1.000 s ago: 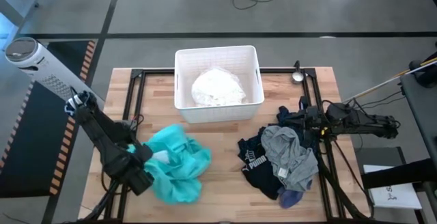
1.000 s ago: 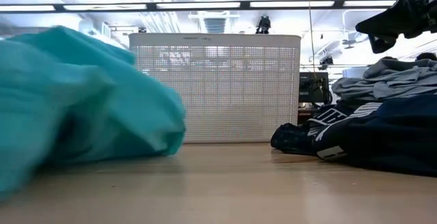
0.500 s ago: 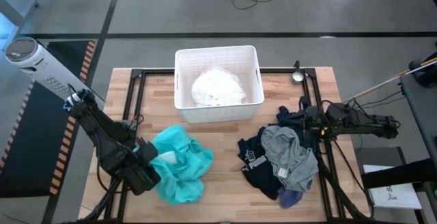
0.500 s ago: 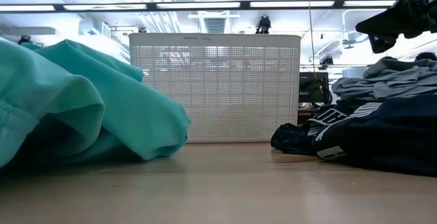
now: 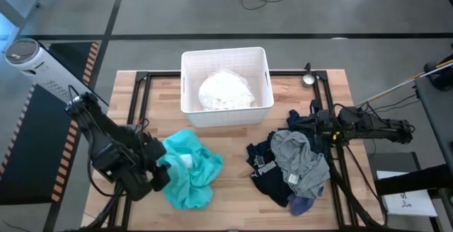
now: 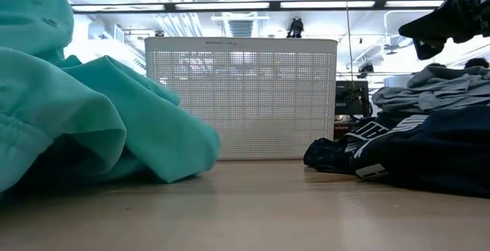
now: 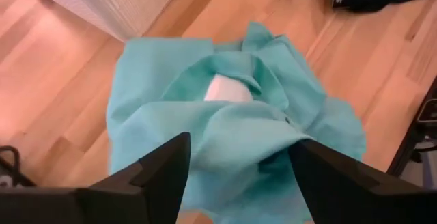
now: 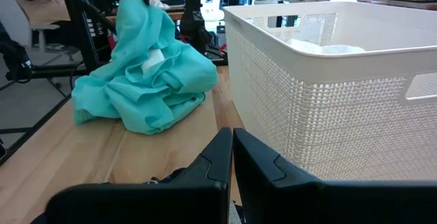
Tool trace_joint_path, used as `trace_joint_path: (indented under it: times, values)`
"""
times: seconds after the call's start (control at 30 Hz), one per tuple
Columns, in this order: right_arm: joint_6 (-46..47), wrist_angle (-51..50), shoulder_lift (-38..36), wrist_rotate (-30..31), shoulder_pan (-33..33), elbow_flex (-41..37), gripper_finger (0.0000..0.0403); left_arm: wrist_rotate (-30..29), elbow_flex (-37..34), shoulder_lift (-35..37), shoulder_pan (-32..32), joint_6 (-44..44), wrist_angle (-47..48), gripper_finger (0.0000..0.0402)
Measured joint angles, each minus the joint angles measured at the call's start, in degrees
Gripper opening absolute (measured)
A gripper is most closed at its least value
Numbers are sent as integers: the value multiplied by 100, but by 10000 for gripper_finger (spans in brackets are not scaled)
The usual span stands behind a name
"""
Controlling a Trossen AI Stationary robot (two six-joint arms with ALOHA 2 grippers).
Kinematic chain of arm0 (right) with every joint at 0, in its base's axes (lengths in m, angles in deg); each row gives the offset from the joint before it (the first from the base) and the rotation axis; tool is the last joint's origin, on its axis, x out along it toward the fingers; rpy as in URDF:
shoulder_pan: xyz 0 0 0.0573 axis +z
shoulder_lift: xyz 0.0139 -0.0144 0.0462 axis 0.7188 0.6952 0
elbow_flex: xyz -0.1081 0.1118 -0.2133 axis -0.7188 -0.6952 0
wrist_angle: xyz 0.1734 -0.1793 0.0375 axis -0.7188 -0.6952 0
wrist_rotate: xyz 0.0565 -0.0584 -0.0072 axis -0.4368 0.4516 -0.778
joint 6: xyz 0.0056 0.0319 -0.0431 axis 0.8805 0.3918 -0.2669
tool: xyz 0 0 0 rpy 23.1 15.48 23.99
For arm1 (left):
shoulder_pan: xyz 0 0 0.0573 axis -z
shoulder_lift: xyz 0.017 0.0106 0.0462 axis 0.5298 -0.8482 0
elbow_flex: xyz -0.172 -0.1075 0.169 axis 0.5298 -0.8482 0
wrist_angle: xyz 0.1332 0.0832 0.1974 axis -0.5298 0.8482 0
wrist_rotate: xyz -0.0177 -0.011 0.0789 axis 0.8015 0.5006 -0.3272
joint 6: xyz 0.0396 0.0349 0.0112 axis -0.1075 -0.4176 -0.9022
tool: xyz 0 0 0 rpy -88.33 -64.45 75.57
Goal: Sort clothes
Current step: Move the light blue shorts to the middle left of the table
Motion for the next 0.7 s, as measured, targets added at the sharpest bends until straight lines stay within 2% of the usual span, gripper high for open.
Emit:
trace_joint_path:
  times: [0.23, 0.37, 0.53, 0.63, 0.7]
  values:
    - [0, 0, 0, -2, 0, -1, 0, -4, 242, 2, 7, -177, 216, 232]
    - [-8, 2, 0, 0, 1, 0, 0, -13, 242, 2, 7, -390, 217, 246]
    - [-261, 7, 0, 2, 0, 0, 0, 303, 234, 2, 7, -406, 205, 270]
    - [-264, 7, 0, 1, 1, -1, 0, -157, 57, 5, 10, -635, -14, 275]
    - [62, 7, 0, -5, 2, -1, 0, -535, -192, 5, -60, -934, -348, 269]
